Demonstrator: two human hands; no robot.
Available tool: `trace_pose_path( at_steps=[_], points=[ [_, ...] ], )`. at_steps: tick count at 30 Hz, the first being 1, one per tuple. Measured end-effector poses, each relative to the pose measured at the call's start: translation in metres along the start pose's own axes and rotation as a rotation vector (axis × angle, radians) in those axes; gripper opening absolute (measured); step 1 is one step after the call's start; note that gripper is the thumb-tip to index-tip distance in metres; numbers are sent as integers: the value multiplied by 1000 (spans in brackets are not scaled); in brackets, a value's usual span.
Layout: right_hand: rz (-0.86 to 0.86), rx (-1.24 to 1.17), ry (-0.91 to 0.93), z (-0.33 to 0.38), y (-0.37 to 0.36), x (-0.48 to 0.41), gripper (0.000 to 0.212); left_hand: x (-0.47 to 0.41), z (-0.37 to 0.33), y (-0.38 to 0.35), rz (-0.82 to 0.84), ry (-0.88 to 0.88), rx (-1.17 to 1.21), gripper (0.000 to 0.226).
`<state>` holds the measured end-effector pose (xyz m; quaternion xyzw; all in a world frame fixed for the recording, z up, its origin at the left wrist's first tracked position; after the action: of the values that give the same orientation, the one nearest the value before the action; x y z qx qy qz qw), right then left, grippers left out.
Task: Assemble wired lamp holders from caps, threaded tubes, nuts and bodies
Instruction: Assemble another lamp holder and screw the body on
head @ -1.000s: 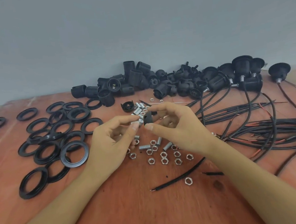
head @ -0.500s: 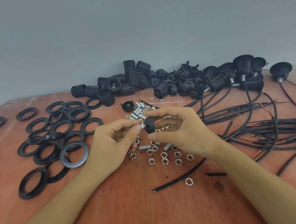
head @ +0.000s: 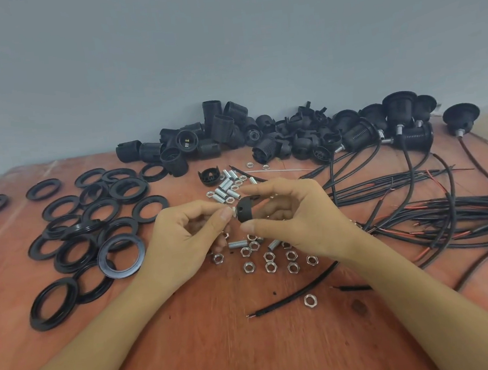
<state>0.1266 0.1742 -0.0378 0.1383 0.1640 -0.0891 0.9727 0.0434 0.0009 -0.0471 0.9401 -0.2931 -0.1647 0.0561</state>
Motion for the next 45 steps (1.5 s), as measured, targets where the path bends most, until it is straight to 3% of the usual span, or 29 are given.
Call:
trace_pose_path(
  at_steps=[2, 6, 11, 14, 18, 21, 22, 25, 27, 29, 32, 35, 38, 40, 43, 45],
  points=[
    [-30, 3, -39, -2, 1, 0, 52, 0, 0, 1, 0, -24, 29, 14],
    [-79, -48, -81, 1, -4, 0, 33, 3, -1, 0, 7, -86, 17, 13],
    [-57, -6, -90, 3, -9, 2, 59, 5, -4, -3, -17, -146, 32, 19],
    [-29, -40, -45, 4, -9, 4, 63, 3, -6, -2, -65, -145, 60, 13],
    [-95, -86, 8, 5, -8, 3, 22, 2, -6, -1, -91, -119, 68, 18],
    [-38, -35, -13, 5, -8, 2, 35, 2, -6, -2, -95, -116, 64, 19],
    [-28, 0, -22, 5, -9, 3, 48, 2, -7, -2, -99, -115, 60, 20],
    [-107, 17, -19, 6, -9, 5, 71, 1, -7, 0, -107, -114, 72, 20],
    [-171, 2, 13, 3, -7, 3, 51, 1, -7, 0, -107, -122, 64, 20],
    [-125, -25, 1, 3, -6, 0, 24, 1, -7, 0, -107, -124, 52, 19],
    [-25, -29, -15, -1, -6, 0, 16, 1, -6, 1, -101, -129, 39, 19],
    [-101, 30, -21, -3, 0, -1, 47, 2, -6, -2, -75, -152, 38, 17],
    [-79, 8, 8, -1, 4, 0, 25, 3, -6, -4, -73, -156, 42, 17],
    [19, 7, 27, 1, 1, 1, 35, 2, -6, -2, -72, -153, 34, 17],
    [33, 70, 35, 3, -2, 1, 10, 3, -8, -1, -38, -180, 32, 17],
    [9, 95, 4, 1, -1, 1, 50, 4, -10, -2, -10, -224, 18, 16]
  ],
)
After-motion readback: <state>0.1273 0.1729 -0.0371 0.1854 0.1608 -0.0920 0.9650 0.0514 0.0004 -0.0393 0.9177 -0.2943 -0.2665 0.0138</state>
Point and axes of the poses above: each hand's wrist, its own x-axis away from the middle knuckle, its own y-axis out of the back of the hand, z = x × y, the point moved 1 cm from there along -x, towards the middle knuckle, and after that the axes turned 4 degrees about y, right-handed, at the moved point
